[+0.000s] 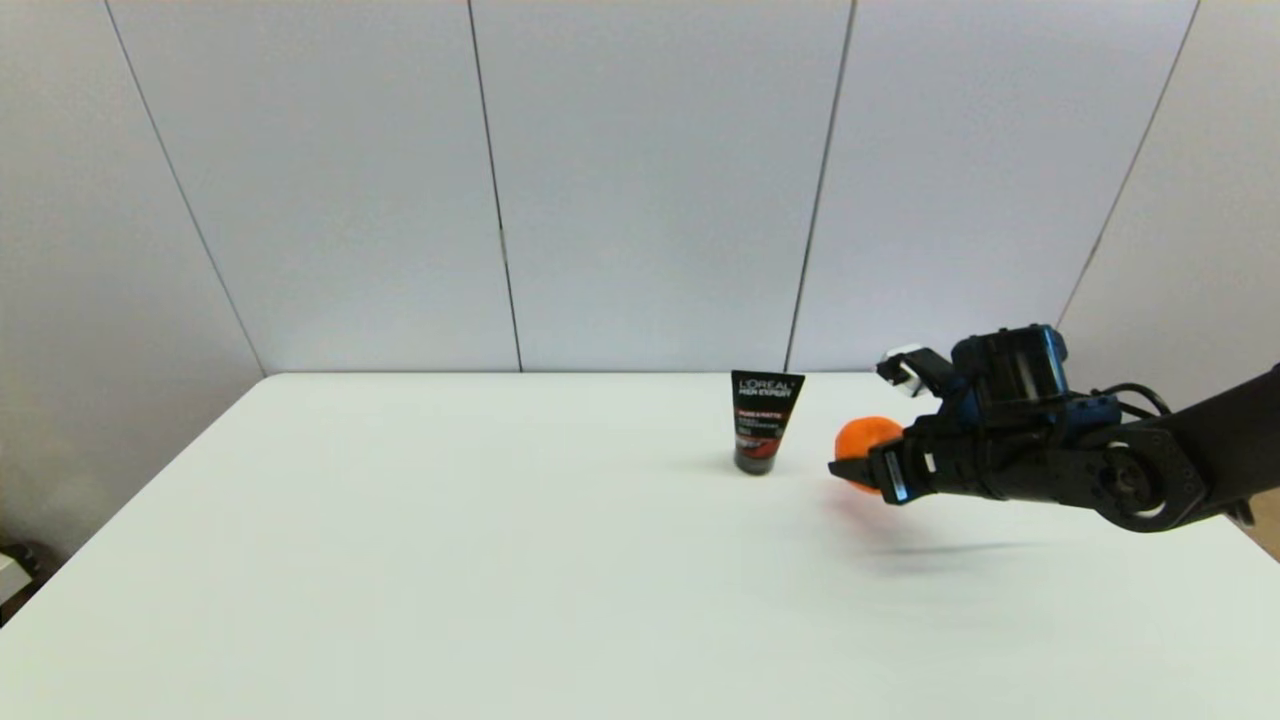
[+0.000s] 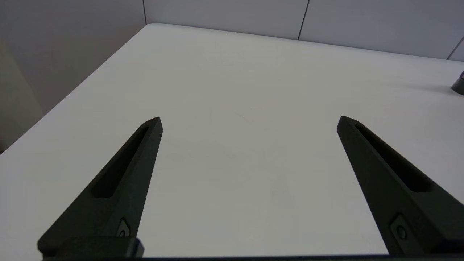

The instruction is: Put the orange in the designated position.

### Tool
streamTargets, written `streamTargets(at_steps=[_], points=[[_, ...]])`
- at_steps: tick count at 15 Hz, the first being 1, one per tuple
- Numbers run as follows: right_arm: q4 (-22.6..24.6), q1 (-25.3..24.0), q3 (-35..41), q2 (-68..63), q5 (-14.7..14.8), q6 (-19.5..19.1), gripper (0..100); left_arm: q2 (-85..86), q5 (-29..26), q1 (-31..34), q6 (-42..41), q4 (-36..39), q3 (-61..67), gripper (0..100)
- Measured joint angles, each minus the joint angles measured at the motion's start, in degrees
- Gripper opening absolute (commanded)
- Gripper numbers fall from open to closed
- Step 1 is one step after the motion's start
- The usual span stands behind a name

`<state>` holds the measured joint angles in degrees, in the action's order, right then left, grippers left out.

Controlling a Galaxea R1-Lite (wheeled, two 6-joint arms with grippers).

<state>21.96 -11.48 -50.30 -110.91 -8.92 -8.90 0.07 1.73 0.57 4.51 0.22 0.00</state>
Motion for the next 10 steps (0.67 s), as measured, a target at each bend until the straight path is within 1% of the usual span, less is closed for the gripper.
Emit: streamTargets(at_steps=[7,10], points=[[0.1,-0.1,-6.7,-4.5,0.0,0.1,0,0.0,0.0,0.0,0.0,0.0,0.0,100],[0.2,-0.1,-7.5,-5.7,0.0,0.4,0,0.0,0.0,0.0,0.0,0.0,0.0,100]])
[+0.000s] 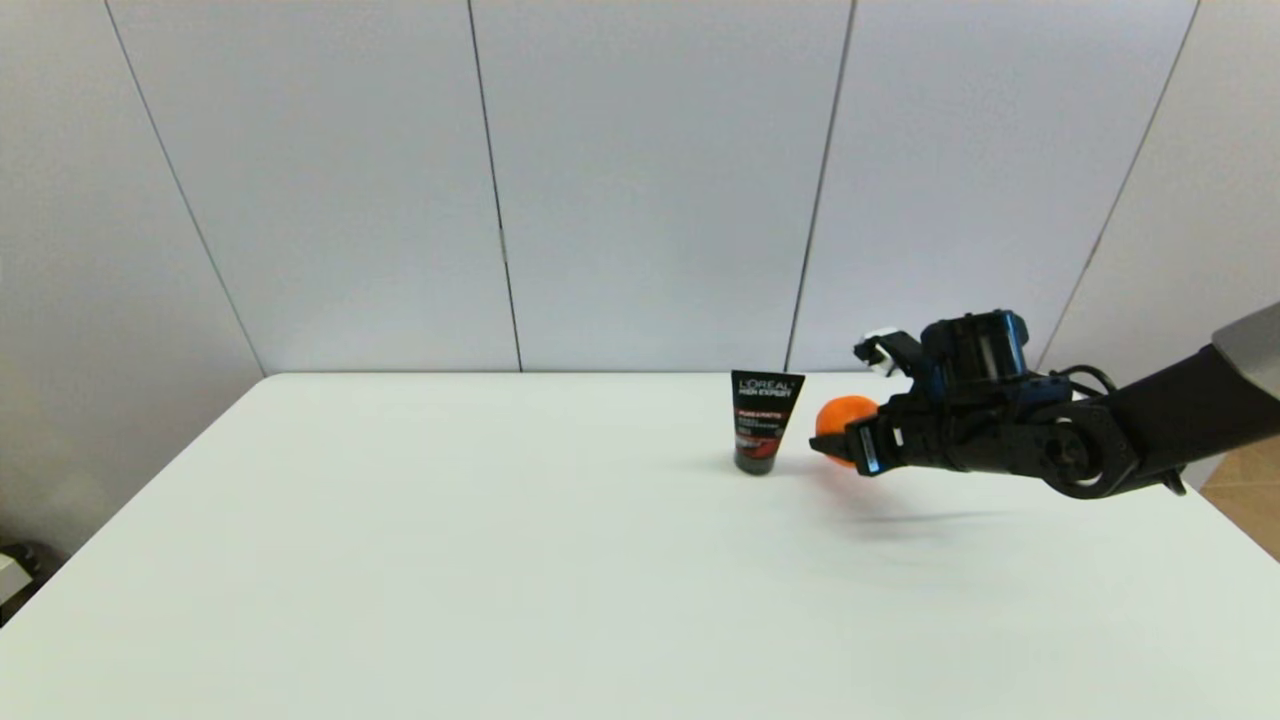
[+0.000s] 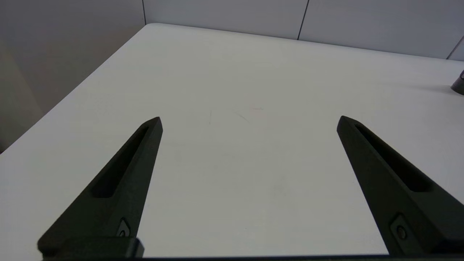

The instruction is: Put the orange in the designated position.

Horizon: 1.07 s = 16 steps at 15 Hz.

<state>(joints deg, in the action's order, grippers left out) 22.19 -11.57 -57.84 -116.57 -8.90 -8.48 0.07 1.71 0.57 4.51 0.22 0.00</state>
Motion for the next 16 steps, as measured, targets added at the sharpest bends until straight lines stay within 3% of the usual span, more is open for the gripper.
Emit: streamTargets(at_steps=[7,8,11,16], points=[[0.5,-0.1,-1.2,-1.6,-0.2,-0.3,0,0.0,0.0,0.0,0.0,0.0,0.0,100],[0.4,-0.1,-1.2,-1.7,-1.1,-0.6,100,0.0,0.0,0.0,0.0,0.0,0.0,100],[-0.2,0.0,-0.8,-1.6,-5.0,-0.7,100,0.0,0.0,0.0,0.0,0.0,0.0,100],[-0.3,0.1,-1.0,-1.4,-4.9,-0.2,100,0.0,0.0,0.0,0.0,0.0,0.0,100]])
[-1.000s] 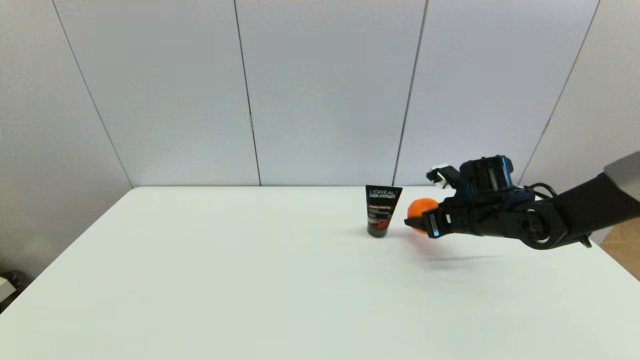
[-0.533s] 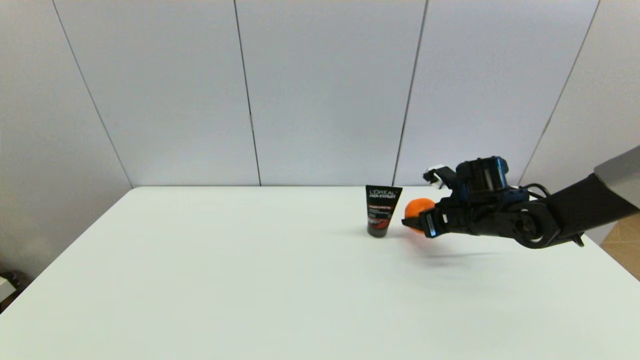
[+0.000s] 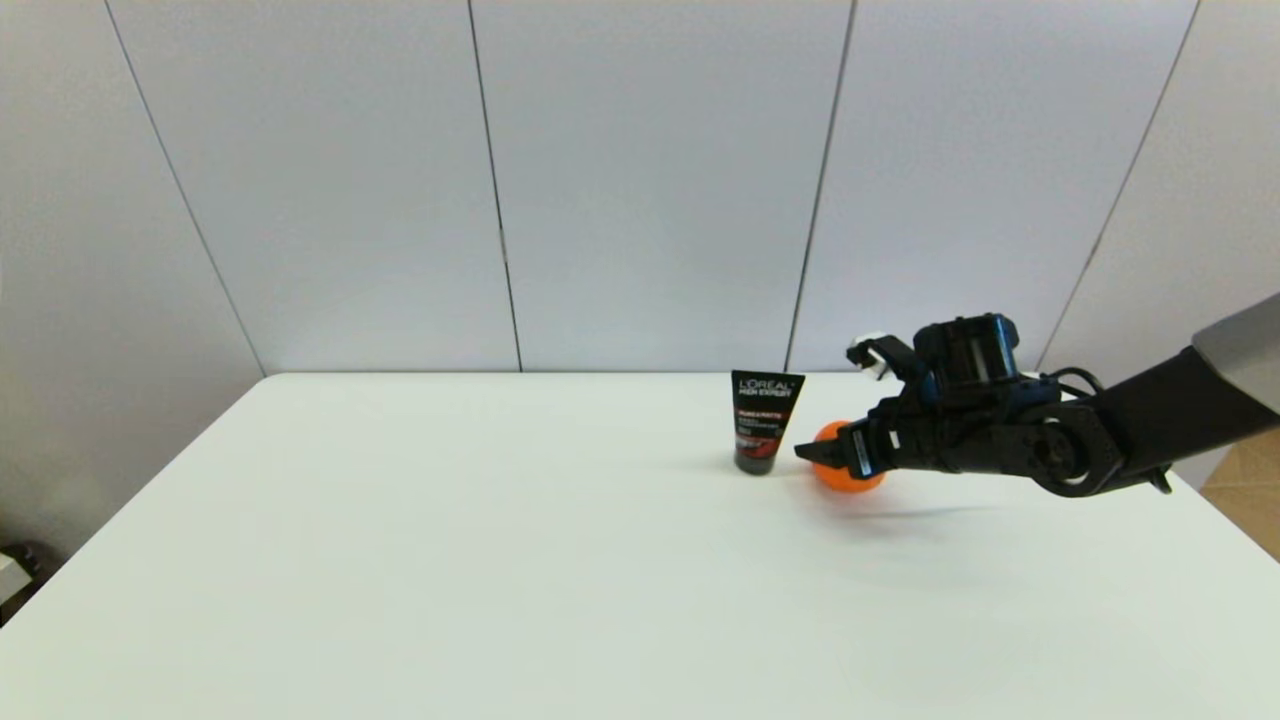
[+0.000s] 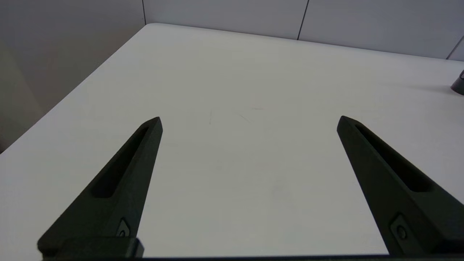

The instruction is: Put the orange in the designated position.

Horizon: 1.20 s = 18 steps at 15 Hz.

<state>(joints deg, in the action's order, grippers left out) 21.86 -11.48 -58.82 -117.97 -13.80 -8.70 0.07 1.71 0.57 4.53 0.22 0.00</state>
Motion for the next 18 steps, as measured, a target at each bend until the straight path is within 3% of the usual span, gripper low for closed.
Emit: streamTargets(at_steps=[9,18], points=[[0.0,0.7,-0.4,3.4,0.2,-0.2,100,0.0,0.0,0.0,0.0,0.0,0.0,100],[0.3,4.5,1.5,14.9,0.2,-0.4,100,0.0,0.0,0.0,0.0,0.0,0.0,100]])
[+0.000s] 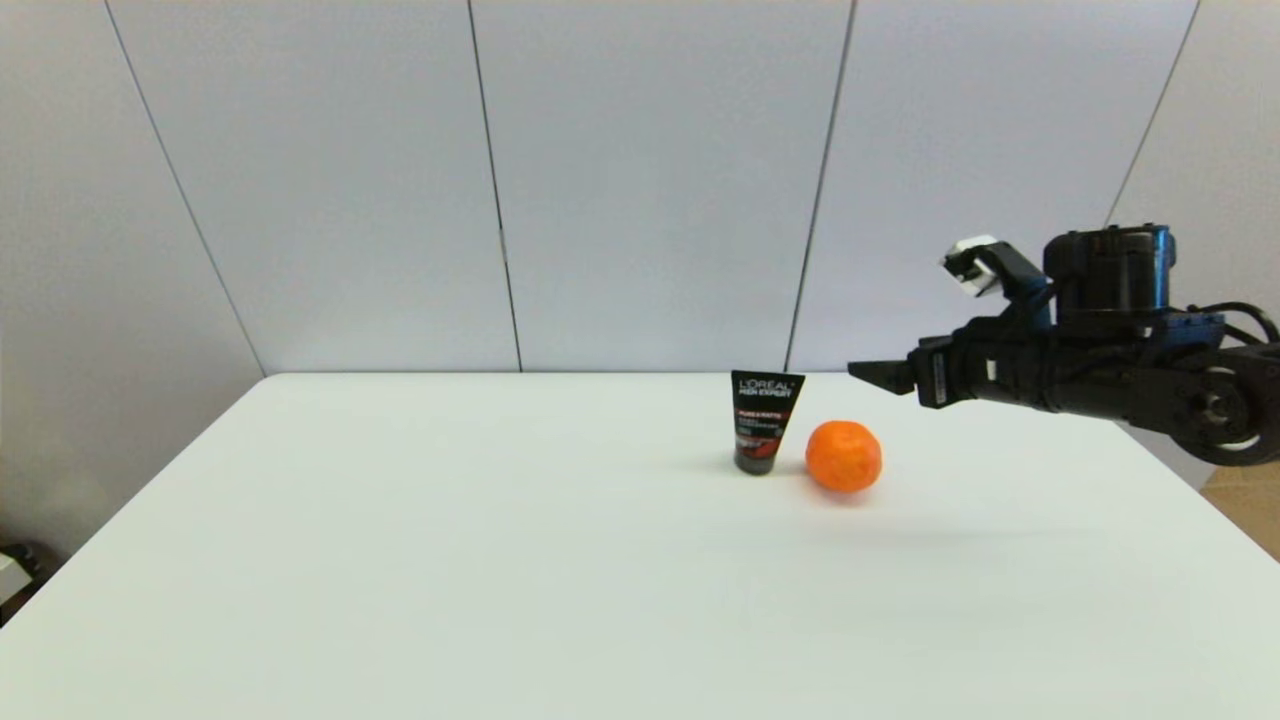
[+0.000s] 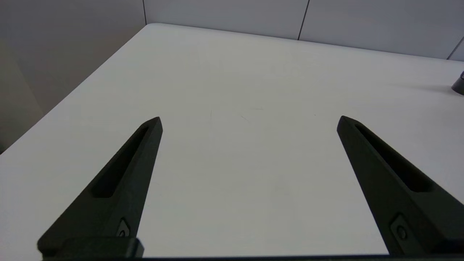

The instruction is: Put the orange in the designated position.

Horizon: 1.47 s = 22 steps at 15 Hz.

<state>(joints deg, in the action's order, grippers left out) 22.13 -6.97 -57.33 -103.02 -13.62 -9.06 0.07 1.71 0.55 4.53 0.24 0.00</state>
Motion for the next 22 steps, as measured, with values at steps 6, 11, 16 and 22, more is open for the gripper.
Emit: streamTargets(at_steps=[6,11,16,22], points=[[0.7,2.6,5.8,10.8,0.0,0.2,100,0.0,0.0,0.0,0.0,0.0,0.0,100],[0.8,4.7,9.9,19.1,0.0,0.1,100,0.0,0.0,0.0,0.0,0.0,0.0,100],[0.9,7.0,16.0,27.9,0.0,0.1,100,0.0,0.0,0.0,0.0,0.0,0.0,100],[0.9,7.7,23.1,39.4,-0.1,0.1,100,0.0,0.0,0.0,0.0,0.0,0.0,100]])
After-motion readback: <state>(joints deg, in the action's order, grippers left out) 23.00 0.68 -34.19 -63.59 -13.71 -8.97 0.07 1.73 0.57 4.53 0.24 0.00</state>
